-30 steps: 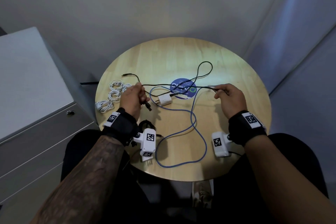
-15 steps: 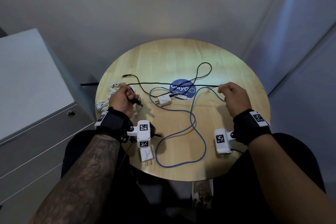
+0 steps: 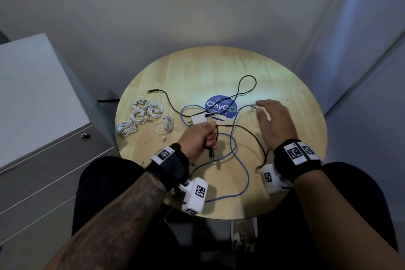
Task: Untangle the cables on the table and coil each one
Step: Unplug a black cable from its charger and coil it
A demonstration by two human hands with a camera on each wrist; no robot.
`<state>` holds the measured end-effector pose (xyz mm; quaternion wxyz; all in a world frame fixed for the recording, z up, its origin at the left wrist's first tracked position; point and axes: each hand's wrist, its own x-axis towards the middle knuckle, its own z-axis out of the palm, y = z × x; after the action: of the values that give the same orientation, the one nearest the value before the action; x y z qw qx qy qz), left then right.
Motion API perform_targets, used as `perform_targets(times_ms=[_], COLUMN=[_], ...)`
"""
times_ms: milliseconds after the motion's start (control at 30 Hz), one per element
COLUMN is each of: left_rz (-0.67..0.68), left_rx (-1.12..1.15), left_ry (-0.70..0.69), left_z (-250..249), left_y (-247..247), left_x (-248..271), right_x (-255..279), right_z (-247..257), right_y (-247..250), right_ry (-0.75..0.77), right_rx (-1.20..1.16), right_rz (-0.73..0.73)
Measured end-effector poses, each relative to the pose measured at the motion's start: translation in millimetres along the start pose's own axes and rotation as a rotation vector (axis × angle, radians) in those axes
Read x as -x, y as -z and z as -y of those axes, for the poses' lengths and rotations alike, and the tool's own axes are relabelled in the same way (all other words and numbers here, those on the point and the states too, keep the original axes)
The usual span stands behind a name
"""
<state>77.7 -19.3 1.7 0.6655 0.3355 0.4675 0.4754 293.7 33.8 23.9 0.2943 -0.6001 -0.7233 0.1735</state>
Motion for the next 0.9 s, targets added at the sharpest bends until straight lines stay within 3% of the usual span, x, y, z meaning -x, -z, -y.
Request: perform_targets(times_ms=[67,133,167,267,367,433,500,600,667,767,900], left_rz=[-0.001,-0.04,-0.067,-0.085,0.132,0.261,0.295,0.198,0.078,-0.093,-0.258], left_rx=[-0.01,-0.013,-0.012,-0.019,0.044,0.235,0.484,0.696,0.684,0.526,0.201], left_ry=[-0.016,-0.036,-0.046,-0.04,0.078,0.179,0.179,0.079,-0.013,-0.147,-0.276], left_z=[6.4,6.5,5.1,1.1,-3.4,-10.2,-17.6,-21.3,-18.9,-12.0,-0.2], left_y=[-8.2,-8.6,-6.2,4.1,1.4,-1.9,1.6,11.4,16.2,22.1,23.2], left_x=[-0.4,-1.1,-1.6,-2.0,4.3,8.8,10.5,6.7,2.1,-5.5,-10.4], right_x=[9.7,19.2,21.5,13.5,-1.8,-3.2,6.8,26.7,33.7,40.6,40.4], right_z=[20.1,30.2,33.5,36.3,35.3,28.6,26.1,37.1,46.7,57.0,60.6], right_y=[-7.6,-12.9,-11.8,-5.4,-7.3,-18.3,-29.8,-43.4,-46.9,-48.0,-36.1], right_ry=[-0.029,-0.084,-0.086,-0.11,-0.086,-0.095,-0.032,0.151,0.209,0.309,0.248], right_rx=[-0.319,-0.432,-0.452,-0.527,-0.501,-0.37,-0.175,-0.035,0.034,0.087,-0.118], right_rz=[0.217,0.442,0.466,0.279,0.132,0.144,0.277,0.51,0.6,0.655,0.599])
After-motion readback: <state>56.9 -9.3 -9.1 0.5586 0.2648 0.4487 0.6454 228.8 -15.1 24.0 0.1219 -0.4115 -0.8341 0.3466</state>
